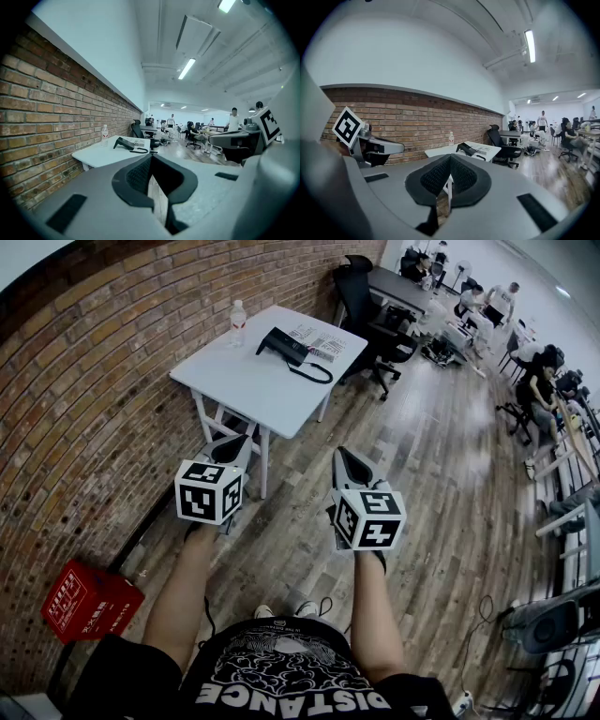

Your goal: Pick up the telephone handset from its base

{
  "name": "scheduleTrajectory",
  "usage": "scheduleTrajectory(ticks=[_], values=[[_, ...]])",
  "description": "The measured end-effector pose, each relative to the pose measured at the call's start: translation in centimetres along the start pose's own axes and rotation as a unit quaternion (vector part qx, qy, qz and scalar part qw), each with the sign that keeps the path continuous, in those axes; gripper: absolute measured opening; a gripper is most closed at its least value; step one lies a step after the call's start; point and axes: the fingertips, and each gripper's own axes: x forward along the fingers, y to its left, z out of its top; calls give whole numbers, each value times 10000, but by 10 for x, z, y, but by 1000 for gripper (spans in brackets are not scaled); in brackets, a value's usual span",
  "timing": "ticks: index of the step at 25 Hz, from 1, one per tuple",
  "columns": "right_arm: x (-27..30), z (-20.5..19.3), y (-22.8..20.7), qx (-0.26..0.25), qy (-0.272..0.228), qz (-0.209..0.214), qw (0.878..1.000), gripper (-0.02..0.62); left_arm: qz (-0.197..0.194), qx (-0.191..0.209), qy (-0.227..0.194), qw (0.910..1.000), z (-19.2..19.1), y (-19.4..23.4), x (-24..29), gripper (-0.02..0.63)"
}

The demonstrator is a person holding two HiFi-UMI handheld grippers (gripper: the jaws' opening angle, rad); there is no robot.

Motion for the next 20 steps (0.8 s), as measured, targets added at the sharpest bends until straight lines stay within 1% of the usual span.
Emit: scheduleTrajectory(ticks=[5,10,13,20], values=[[3,-1,3,9,-13,-11,10000,2,-24,-47,-12,10000,-1,4,4,6],[13,-1,-2,10,-6,-44,10000,2,-128,-174,-76,9997,1,7,20,8],[20,-1,-10,28,3,-79,10000,0,-226,-248,-93,9994,4,6,33,8],[50,-2,-38,82,15,-40,10000,2,-280,-466,-118,9985,9,10,76,9]])
